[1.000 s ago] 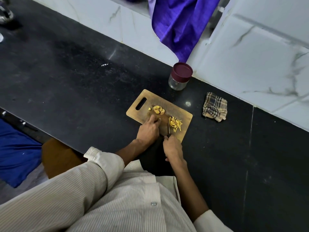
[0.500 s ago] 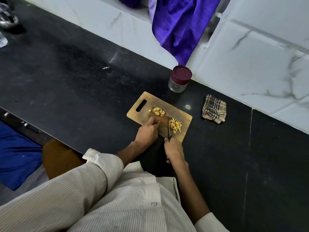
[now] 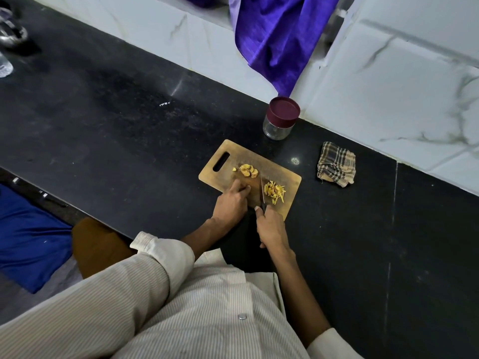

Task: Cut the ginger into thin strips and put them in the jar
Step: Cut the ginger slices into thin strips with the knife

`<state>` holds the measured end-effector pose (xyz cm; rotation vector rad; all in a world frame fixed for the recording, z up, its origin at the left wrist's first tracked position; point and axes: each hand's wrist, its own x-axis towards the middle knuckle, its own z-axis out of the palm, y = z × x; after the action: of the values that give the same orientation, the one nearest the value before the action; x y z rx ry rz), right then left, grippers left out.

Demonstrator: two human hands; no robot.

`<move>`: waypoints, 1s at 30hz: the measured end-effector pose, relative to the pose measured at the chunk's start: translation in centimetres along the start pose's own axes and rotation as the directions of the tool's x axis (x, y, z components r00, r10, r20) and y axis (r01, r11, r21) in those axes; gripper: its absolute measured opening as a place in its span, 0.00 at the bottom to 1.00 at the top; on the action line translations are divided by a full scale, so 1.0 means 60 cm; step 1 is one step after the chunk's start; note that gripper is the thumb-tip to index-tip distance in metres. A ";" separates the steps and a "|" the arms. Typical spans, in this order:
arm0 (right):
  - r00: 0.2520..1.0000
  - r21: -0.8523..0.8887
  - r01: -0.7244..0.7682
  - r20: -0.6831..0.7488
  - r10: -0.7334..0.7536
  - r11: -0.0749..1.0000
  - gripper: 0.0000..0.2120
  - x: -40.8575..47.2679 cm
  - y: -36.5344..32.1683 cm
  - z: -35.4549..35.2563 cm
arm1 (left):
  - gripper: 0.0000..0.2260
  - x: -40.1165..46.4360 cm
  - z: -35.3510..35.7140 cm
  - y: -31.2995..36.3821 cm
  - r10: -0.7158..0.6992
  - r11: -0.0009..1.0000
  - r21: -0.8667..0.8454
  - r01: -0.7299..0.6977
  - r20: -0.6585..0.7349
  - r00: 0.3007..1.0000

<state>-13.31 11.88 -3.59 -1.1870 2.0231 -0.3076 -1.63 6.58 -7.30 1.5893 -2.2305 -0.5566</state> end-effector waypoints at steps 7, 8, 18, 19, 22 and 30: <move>1.000 -0.020 0.026 -0.004 -0.026 0.999 0.13 0.011 -0.001 0.001 | 0.14 0.000 0.002 -0.002 0.016 1.000 -0.013 -0.016 -0.012 1.000; 0.998 -0.015 0.053 -0.027 -0.053 0.998 0.13 0.015 -0.004 0.002 | 0.14 0.000 0.001 -0.003 0.019 1.000 -0.019 -0.019 -0.011 1.000; 0.971 -0.090 0.174 -0.151 -0.186 0.981 0.14 0.053 -0.014 0.004 | 0.16 0.002 -0.001 -0.016 0.056 0.993 -0.100 -0.056 -0.001 0.998; 0.973 -0.087 0.164 -0.151 -0.176 0.983 0.14 0.056 -0.015 0.003 | 0.16 0.003 -0.001 -0.016 0.052 0.992 -0.111 -0.051 0.001 0.999; 0.973 -0.089 0.147 -0.169 -0.160 0.985 0.15 0.063 -0.013 0.001 | 0.15 0.009 -0.008 -0.014 0.047 0.991 -0.130 -0.043 0.027 0.999; 0.964 -0.070 0.158 -0.207 -0.170 0.985 0.14 0.066 -0.010 0.006 | 0.08 0.073 -0.043 -0.011 -0.022 0.983 -0.182 0.018 -0.021 1.000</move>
<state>-13.79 8.35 -5.48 -1.4103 2.1289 -0.4825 -1.20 1.92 -5.20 1.5190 -2.0837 -0.7213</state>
